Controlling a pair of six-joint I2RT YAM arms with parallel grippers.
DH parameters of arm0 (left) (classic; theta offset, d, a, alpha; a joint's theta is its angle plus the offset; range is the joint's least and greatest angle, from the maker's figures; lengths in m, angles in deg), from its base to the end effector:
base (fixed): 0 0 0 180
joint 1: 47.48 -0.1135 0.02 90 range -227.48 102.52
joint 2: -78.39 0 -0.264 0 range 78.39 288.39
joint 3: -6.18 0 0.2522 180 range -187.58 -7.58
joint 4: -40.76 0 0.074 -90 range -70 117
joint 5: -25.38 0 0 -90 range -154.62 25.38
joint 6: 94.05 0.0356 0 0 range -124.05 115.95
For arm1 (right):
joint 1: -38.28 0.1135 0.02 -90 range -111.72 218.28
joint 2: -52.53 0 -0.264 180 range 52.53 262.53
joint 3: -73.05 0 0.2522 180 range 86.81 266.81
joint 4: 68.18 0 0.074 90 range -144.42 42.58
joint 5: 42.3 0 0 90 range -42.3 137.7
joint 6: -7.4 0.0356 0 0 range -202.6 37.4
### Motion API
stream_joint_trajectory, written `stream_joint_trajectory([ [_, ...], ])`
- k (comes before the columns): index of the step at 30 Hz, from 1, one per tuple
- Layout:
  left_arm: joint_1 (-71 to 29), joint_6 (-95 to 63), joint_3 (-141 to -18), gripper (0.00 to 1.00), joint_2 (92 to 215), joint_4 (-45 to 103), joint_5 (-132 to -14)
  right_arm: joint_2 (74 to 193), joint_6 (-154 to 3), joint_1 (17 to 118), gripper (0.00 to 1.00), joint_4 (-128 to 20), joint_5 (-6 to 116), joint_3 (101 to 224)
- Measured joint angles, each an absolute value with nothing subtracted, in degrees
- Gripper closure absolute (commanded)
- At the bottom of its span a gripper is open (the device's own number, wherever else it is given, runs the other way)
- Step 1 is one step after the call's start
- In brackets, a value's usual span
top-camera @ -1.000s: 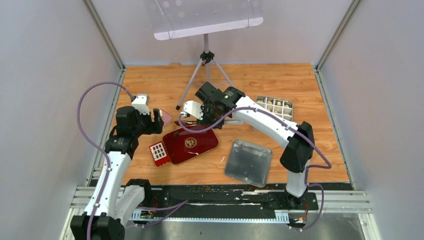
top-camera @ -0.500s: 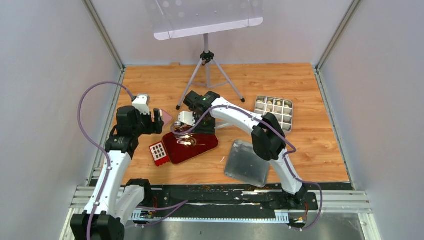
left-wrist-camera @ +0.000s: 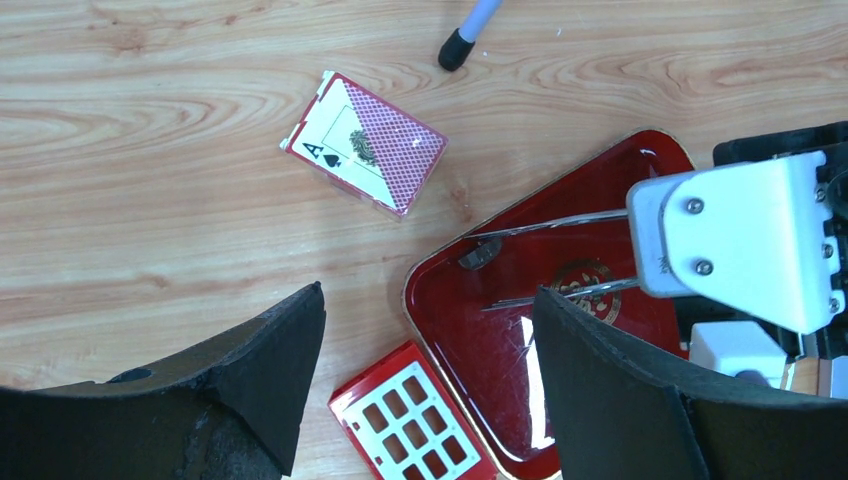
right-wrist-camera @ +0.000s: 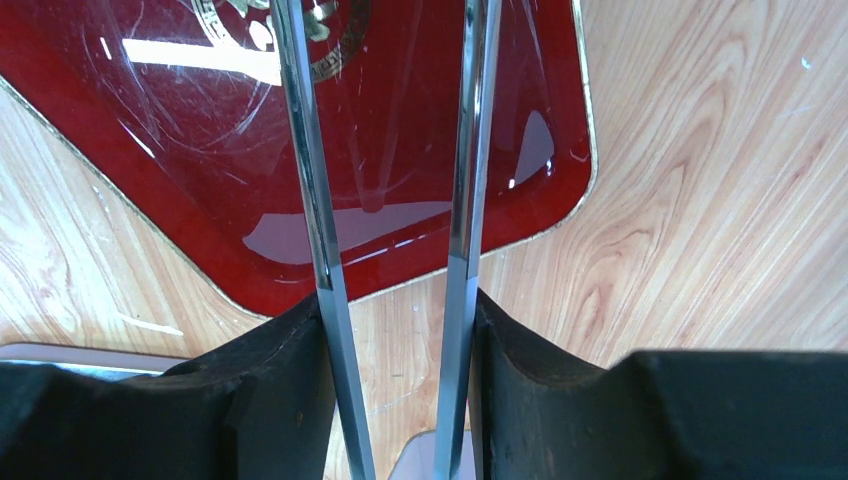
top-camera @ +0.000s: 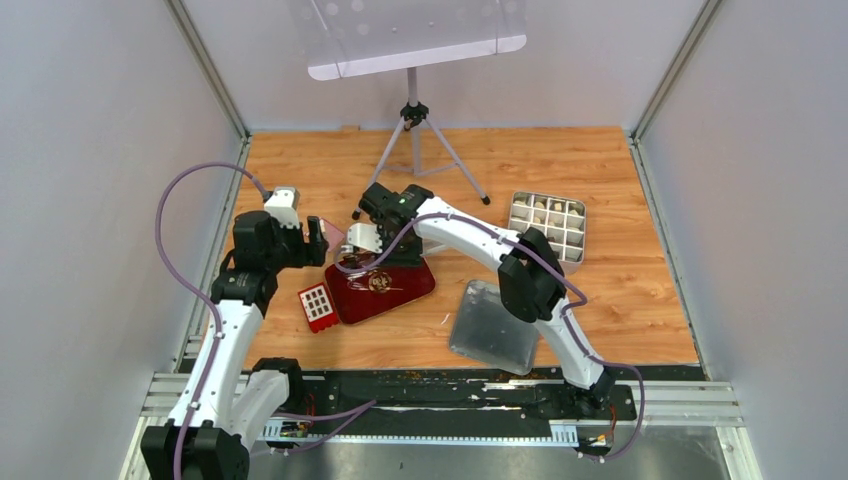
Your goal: Pack the chocolate
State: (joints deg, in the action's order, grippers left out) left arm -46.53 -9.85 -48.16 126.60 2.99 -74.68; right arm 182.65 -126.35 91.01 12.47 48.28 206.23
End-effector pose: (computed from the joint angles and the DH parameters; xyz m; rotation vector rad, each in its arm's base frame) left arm 0.1875 -0.0093 0.2801 0.0144 2.1241 -0.2562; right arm 0.2816 0.3707 0.2218 -2.1838 1.9477 0.0397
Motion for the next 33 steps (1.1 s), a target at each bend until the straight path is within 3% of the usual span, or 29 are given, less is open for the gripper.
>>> stream_joint_trajectory([
  [3, -46.53, -10.16, -48.16, 0.16, 127.05, 3.28, -74.88, 183.02, -126.39, 91.56, 0.60, 11.62, 48.15, 206.23],
  [8, -46.53, -10.40, -48.16, 0.16, 127.03, 3.52, -75.10, 183.42, -126.37, 92.34, 0.78, 9.26, 45.35, 206.23],
  [12, -46.50, -10.81, -48.14, 0.16, 127.01, 3.76, -75.27, 183.57, -126.39, 92.52, 0.83, 9.00, 43.54, 206.53],
  [19, -46.53, -11.03, -48.14, 0.17, 128.43, 5.42, -76.65, 180.66, -125.91, 91.25, 0.83, 14.88, 44.65, 209.18],
  [28, -46.39, -11.01, -48.14, 0.18, 132.80, 7.17, -79.30, 156.05, -125.15, 81.72, 0.84, 20.80, 50.12, 193.51],
  [33, -43.95, -10.53, -48.31, 0.18, 135.51, 7.80, -80.52, 148.64, -125.15, 75.08, 0.84, 24.10, 52.35, 187.02],
])
